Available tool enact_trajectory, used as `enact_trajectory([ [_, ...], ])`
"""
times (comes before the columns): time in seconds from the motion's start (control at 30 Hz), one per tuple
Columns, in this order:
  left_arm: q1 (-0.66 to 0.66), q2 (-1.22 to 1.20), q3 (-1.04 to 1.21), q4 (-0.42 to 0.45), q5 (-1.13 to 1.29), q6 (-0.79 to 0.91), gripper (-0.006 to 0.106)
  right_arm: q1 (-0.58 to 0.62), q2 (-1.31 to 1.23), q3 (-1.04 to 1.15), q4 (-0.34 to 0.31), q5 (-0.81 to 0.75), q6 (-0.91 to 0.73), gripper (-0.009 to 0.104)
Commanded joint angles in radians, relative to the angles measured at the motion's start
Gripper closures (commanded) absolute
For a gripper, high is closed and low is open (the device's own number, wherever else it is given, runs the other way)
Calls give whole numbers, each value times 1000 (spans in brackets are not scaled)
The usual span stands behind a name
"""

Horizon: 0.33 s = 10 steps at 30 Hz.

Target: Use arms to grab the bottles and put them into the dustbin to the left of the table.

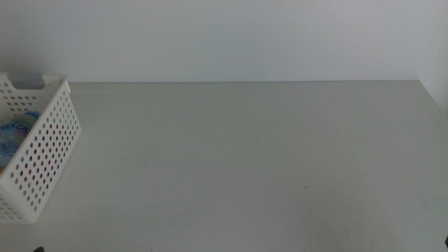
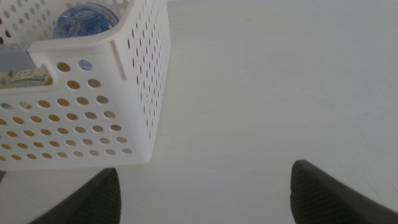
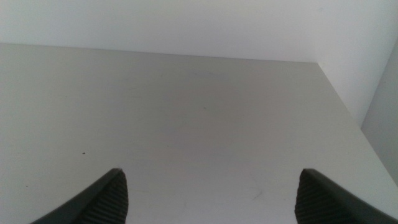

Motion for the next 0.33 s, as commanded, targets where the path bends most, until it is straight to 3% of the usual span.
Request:
enact_trajectory([
  [0.0,-4,-28,3,-16,-77,-15,7,-7,-22,-10,-12,-69,-11,22],
  [0.3,-40,-28,3,-15,-77,-15,7,-7,-22,-10,-12,-69,-11,22],
])
